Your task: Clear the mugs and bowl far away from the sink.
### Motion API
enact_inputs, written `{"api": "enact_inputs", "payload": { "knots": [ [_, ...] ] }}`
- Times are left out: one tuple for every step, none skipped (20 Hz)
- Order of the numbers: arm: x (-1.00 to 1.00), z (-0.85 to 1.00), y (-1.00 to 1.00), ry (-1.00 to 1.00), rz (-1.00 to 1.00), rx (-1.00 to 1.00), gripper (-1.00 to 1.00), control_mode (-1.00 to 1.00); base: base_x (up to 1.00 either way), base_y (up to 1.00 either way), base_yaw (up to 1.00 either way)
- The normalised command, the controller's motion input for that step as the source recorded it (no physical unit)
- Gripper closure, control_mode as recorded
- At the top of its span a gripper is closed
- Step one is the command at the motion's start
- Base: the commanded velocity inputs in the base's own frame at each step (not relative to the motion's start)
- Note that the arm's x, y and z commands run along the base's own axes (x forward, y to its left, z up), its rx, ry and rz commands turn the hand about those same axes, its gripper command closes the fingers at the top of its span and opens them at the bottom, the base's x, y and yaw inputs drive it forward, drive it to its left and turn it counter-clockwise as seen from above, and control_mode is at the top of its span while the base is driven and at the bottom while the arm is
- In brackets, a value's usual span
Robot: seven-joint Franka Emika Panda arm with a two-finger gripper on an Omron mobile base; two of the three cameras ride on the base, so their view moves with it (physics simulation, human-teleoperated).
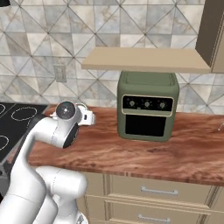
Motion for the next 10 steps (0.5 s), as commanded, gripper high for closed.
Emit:
{"api": "enact_inputs", "payload": {
  "knots": [
    [0.0,0.0,0.0,0.0,0.0,0.0,1.0,1.0,0.31,-0.24,-0.02],
    [0.27,-0.19,-0.26,0.55,0.0,0.0,1.0,-1.0,0.0,0.0,0.0],
    [0.39,-0.24,-0.16,0.57,0.0,-0.03,1.0,-1.0,0.0,0.0,0.0],
    [0.5,-0.25,0.0,0.59,0.0,-0.06,1.0,-1.0,0.0,0.0,0.0],
    [0.5,-0.26,0.0,0.59,0.0,-0.09,1.0,-1.0,0.0,0.0,0.0],
    [0.39,-0.34,-0.03,0.55,0.0,-0.08,1.0,-1.0,0.0,0.0,0.0],
    [0.26,-0.36,-0.14,0.47,0.0,-0.05,1.0,-1.0,0.0,0.0,0.0],
    [0.16,-0.41,-0.19,0.41,0.0,-0.04,1.0,-1.0,0.0,0.0,0.0],
    [0.11,-0.41,-0.16,0.33,0.0,-0.03,1.0,-1.0,0.0,0.0,0.0],
    [0.09,-0.38,-0.12,0.22,0.0,-0.02,1.0,-1.0,0.0,0.0,0.0]
  ]
}}
